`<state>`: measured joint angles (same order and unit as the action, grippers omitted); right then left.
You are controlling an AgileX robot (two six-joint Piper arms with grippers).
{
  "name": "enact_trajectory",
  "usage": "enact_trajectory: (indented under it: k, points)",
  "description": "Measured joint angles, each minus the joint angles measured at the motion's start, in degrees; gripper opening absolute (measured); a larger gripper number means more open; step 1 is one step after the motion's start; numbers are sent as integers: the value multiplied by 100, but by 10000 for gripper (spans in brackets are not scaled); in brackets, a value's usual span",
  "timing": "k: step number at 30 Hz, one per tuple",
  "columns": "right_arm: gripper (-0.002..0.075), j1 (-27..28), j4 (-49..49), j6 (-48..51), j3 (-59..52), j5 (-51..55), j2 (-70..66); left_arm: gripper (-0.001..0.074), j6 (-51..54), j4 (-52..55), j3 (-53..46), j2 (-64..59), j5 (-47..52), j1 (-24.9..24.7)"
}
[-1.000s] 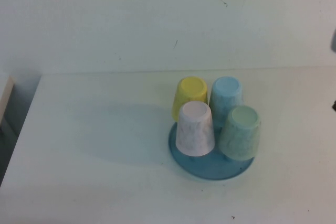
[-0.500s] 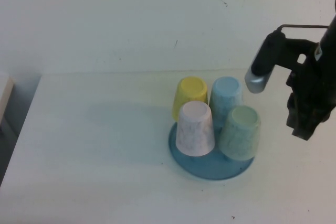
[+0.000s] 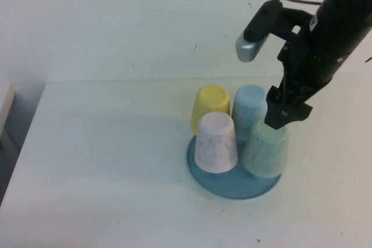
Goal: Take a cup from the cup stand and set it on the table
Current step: Pick up the cup from the rack
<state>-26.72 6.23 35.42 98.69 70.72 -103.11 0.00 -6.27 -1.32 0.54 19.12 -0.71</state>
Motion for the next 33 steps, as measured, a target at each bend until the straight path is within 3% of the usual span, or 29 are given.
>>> enact_trajectory:
  k: [29, 33]
  points:
    - [667, -85, 43, 97, 24, -36, -1215, -3, 0, 0, 0, 3, 0, 0]
    - [622, -107, 43, 97, 24, -59, -1289, -3, 0, 0, 0, 12, 0, 0]
